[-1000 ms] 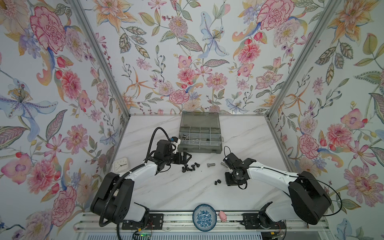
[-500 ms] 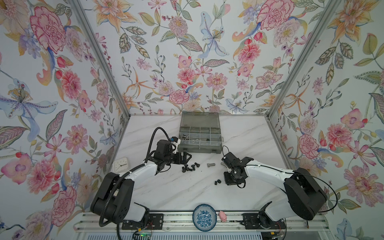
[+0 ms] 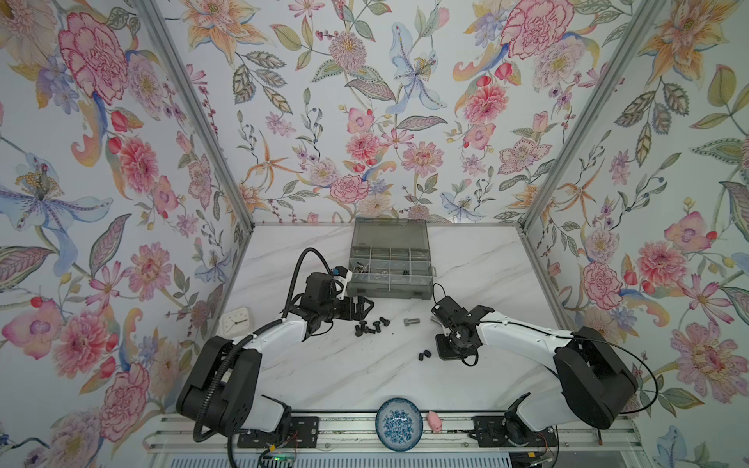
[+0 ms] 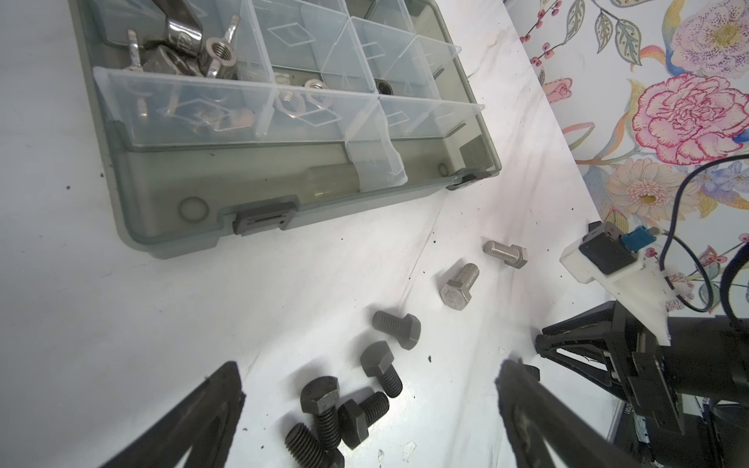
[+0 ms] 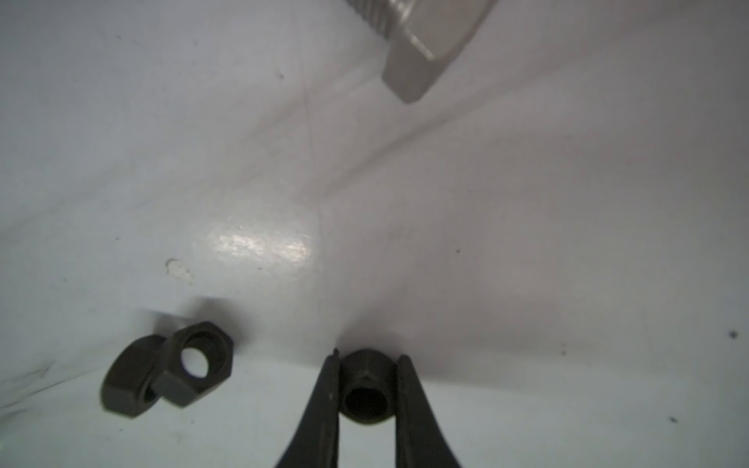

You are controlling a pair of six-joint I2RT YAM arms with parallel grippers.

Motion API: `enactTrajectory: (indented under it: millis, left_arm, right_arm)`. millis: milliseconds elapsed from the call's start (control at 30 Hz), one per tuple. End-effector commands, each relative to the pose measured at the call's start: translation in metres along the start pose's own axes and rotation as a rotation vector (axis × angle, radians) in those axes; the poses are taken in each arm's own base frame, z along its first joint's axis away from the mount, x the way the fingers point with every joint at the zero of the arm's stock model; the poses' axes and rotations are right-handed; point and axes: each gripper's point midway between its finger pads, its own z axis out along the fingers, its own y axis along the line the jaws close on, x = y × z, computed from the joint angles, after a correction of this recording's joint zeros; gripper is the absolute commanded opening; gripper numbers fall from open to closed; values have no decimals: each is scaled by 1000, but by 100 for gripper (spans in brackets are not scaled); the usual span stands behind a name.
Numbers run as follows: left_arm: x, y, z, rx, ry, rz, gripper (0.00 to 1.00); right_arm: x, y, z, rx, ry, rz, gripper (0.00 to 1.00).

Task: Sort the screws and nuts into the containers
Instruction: 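Lower the open right gripper around a black hex nut and close it, then lift the black hex nut with the right gripper and carry it over the box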

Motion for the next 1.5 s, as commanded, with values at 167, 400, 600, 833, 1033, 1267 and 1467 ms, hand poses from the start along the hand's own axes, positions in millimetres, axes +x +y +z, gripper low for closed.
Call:
enactTrajectory:
  millis: [167,400,600,833,1033,1267,1467]
  left_arm:
    - [-4,-4,-1,36,-18,-3,99]
    - [-6,-7,-3,50,-34,-3,99]
    - [-8,-9,-7,57,-51,2,99]
    - [-7,-13,-8,84,-64,6,99]
    - [-6,-14,-8,97,-71,-3,99]
    - [-6,-18,-8,121,-77,7,99]
    - [-6,-16,-8,109,-76,8,99]
  right_arm:
    - [-69,29,-66,-199,-314,-50,0]
    - [-143,42,-127,-223,-578,-128,0]
    - [-203,58,-143,-246,-734,-196,0]
    - [-265,80,-126,-253,-797,-243,0]
    - [-305,94,-98,-282,-780,-247,0]
    - [-329,98,-62,-305,-731,-210,0]
    - [-326,96,-37,-300,-678,-194,0]
